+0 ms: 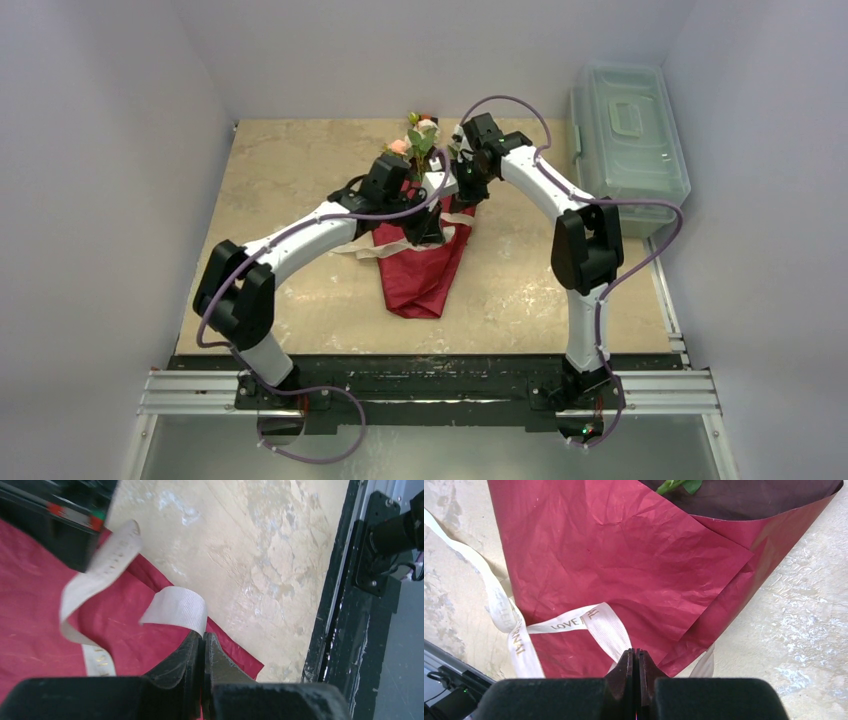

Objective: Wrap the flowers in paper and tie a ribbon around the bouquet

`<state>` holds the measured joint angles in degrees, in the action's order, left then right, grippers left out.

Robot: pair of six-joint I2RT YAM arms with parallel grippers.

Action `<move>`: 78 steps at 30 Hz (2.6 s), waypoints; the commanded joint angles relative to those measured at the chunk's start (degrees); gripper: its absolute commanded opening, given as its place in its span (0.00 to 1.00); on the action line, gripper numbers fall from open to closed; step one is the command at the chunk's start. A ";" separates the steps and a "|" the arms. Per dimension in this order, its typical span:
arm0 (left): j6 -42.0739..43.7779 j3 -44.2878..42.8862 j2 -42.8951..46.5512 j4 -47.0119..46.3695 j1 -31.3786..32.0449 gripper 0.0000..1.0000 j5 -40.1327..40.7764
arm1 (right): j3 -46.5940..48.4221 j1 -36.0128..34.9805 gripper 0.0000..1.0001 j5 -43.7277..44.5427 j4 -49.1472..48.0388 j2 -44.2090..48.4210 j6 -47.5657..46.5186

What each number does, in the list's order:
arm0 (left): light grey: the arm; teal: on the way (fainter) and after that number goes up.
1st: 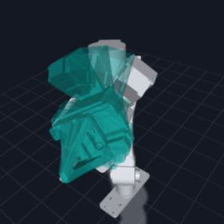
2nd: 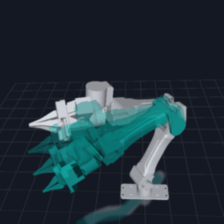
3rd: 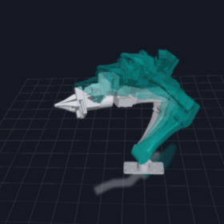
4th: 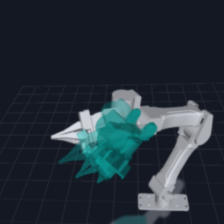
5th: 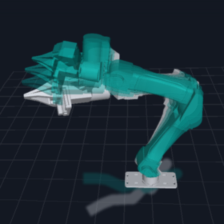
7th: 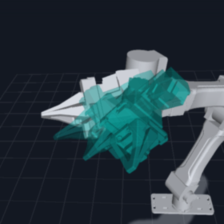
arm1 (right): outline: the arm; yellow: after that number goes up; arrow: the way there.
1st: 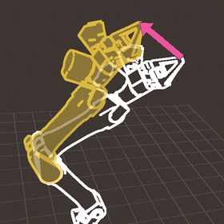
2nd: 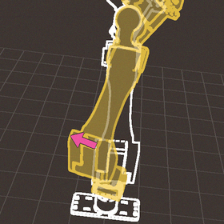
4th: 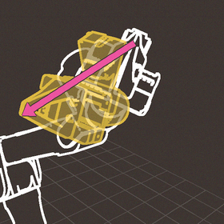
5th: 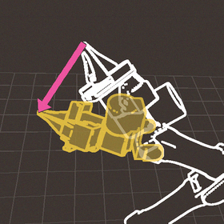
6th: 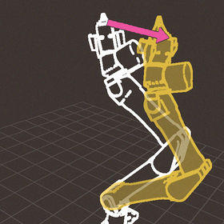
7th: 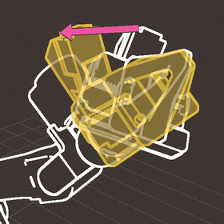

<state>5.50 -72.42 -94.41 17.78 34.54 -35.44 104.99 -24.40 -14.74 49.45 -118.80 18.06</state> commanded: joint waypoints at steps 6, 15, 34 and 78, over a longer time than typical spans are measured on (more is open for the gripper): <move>0.42 -1.50 -4.56 -0.01 1.29 0.00 8.15 | 3.46 0.10 0.00 -1.46 1.57 1.05 1.42; -7.53 -2.27 -8.50 -6.38 4.75 0.00 21.73 | 4.70 0.12 0.00 -3.60 1.96 1.92 2.29; -11.80 -3.14 -4.50 -1.31 5.47 0.87 23.58 | -12.14 0.13 0.00 -8.20 0.27 10.98 1.22; -30.99 16.21 16.22 -3.44 -6.62 1.00 51.10 | -4.43 -3.49 0.12 6.23 2.68 -1.07 2.15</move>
<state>-20.51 -57.14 -81.12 14.68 28.18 11.79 97.17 -27.75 -12.38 50.41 -120.49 20.21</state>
